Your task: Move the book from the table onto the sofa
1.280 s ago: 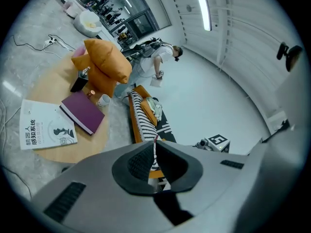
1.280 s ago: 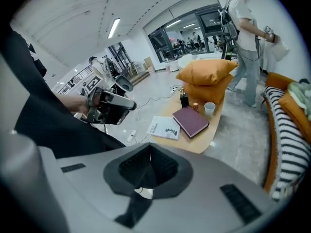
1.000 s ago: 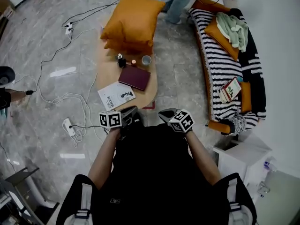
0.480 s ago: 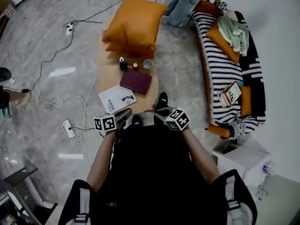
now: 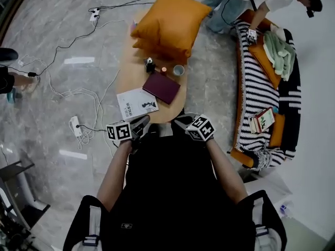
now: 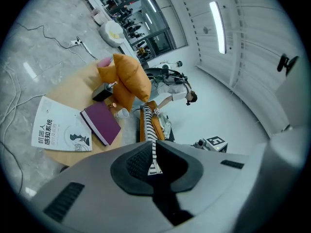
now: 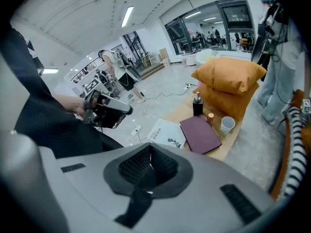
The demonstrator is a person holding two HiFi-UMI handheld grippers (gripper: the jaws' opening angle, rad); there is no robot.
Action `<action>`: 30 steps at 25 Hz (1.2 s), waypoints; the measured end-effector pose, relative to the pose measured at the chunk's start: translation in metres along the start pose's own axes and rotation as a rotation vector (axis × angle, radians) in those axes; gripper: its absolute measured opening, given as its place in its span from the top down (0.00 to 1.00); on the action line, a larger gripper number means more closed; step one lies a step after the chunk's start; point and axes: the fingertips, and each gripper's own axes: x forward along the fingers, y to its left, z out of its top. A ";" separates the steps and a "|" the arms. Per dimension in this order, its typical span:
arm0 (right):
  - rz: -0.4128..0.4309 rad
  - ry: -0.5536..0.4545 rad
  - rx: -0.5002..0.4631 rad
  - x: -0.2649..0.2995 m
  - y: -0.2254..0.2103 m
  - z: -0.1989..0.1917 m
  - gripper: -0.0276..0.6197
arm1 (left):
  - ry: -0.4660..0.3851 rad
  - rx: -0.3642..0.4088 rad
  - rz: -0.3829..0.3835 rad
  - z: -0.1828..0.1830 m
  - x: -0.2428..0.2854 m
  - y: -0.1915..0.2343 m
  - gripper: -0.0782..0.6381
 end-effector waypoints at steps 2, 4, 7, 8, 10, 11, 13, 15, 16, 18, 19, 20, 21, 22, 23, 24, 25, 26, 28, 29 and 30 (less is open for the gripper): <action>0.009 0.017 -0.004 0.001 -0.007 0.000 0.95 | -0.017 -0.029 0.001 0.002 0.005 0.003 0.86; 0.019 0.038 -0.017 0.000 -0.011 -0.001 0.95 | -0.015 -0.033 0.022 0.003 0.011 0.008 0.86; 0.045 0.077 -0.041 -0.001 -0.016 -0.005 0.95 | -0.018 -0.049 0.046 0.001 0.022 0.013 0.86; 0.057 0.088 -0.046 -0.001 -0.019 -0.005 0.95 | -0.021 -0.063 0.048 0.002 0.028 0.014 0.86; 0.081 0.109 -0.047 0.002 -0.028 -0.007 0.95 | -0.030 -0.096 0.042 0.002 0.041 0.014 0.86; 0.090 0.122 -0.046 0.003 -0.033 -0.008 0.95 | -0.034 -0.110 0.042 0.002 0.047 0.015 0.86; 0.108 0.164 -0.058 0.005 -0.043 -0.011 0.95 | -0.040 -0.137 0.048 -0.003 0.059 0.020 0.86; 0.127 0.202 -0.080 0.010 -0.054 -0.011 0.95 | -0.043 -0.161 0.056 -0.008 0.070 0.027 0.86; 0.135 0.212 -0.083 0.014 -0.060 -0.010 0.95 | -0.042 -0.170 0.059 -0.010 0.075 0.033 0.86; 0.148 0.221 -0.072 0.026 -0.076 -0.008 0.95 | -0.036 -0.184 0.064 -0.013 0.086 0.044 0.86; 0.153 0.222 -0.061 0.033 -0.085 -0.006 0.95 | -0.033 -0.187 0.067 -0.013 0.092 0.051 0.86; 0.157 0.223 -0.046 0.039 -0.096 -0.005 0.95 | -0.031 -0.189 0.074 -0.014 0.098 0.059 0.83; 0.159 0.223 -0.029 0.046 -0.107 -0.004 0.95 | -0.030 -0.192 0.082 -0.014 0.103 0.068 0.78; 0.157 0.222 -0.010 0.054 -0.119 -0.003 0.95 | -0.033 -0.200 0.087 -0.014 0.109 0.076 0.72; 0.149 0.220 0.008 0.061 -0.132 -0.003 0.95 | -0.040 -0.213 0.092 -0.015 0.115 0.084 0.67; 0.135 0.216 0.024 0.069 -0.146 -0.003 0.95 | -0.051 -0.228 0.100 -0.015 0.120 0.093 0.63; 0.116 0.204 0.037 0.077 -0.160 -0.002 0.95 | -0.066 -0.243 0.112 -0.017 0.125 0.102 0.60; 0.096 0.184 0.048 0.085 -0.175 -0.002 0.95 | -0.082 -0.259 0.127 -0.018 0.130 0.112 0.58; 0.063 0.134 0.070 0.102 -0.204 0.000 0.94 | -0.114 -0.290 0.145 -0.023 0.140 0.130 0.55; 0.054 0.121 0.081 0.111 -0.216 -0.002 0.88 | -0.126 -0.305 0.144 -0.025 0.146 0.139 0.54; 0.050 0.119 0.089 0.122 -0.228 -0.005 0.81 | -0.138 -0.316 0.141 -0.027 0.152 0.148 0.53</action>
